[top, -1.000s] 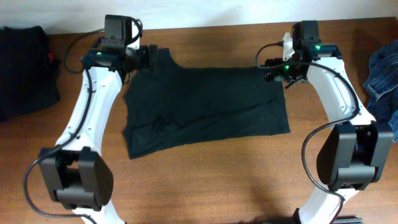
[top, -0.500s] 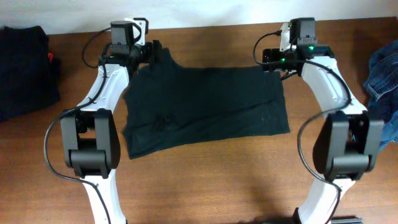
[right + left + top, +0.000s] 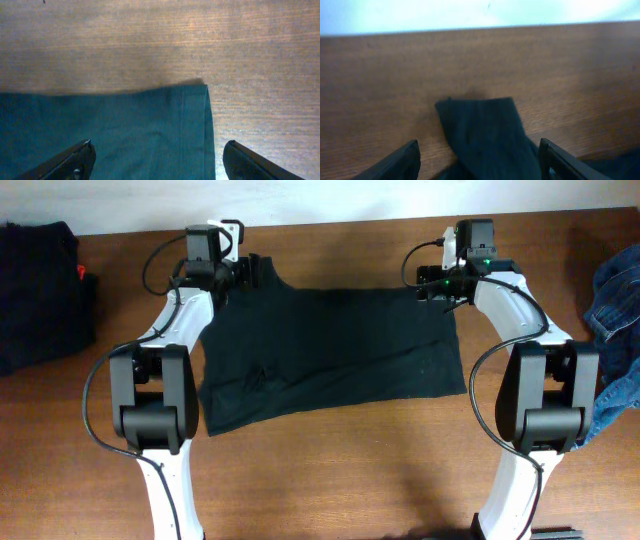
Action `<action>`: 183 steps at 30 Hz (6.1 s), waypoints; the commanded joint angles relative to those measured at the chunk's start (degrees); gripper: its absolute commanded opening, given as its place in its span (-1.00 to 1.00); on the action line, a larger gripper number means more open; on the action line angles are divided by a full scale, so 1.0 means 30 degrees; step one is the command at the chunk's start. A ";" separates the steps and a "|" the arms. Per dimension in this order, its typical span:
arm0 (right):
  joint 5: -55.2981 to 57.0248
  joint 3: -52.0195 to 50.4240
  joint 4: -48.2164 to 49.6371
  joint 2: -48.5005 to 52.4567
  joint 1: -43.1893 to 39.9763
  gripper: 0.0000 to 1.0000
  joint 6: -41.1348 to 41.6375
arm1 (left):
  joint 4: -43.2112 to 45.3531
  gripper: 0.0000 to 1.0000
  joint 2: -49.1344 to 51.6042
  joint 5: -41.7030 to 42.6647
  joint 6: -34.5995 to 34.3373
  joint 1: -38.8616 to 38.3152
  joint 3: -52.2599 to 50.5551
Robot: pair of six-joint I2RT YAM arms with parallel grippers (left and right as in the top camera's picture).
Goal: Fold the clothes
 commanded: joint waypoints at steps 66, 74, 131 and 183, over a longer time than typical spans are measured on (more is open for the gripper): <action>0.1974 0.0080 0.3803 0.3978 -0.0168 0.14 -0.0044 | 0.3592 -0.19 0.3133 0.0350 0.0073 0.0000 0.0146; 0.1982 0.0087 0.3781 0.3971 -0.0466 -0.27 -0.0066 | 0.4000 -0.60 0.3133 0.0729 0.0073 0.0000 0.0299; 0.1960 0.0197 0.2521 0.1231 -0.0408 -0.92 -0.0058 | -0.9275 -0.99 0.1749 0.0787 0.0095 0.0131 0.7555; 0.0357 0.0189 -0.7286 -0.1326 -0.0408 -0.92 -0.0051 | -2.2476 -0.99 -0.0991 -0.1887 -0.1508 0.0117 0.7548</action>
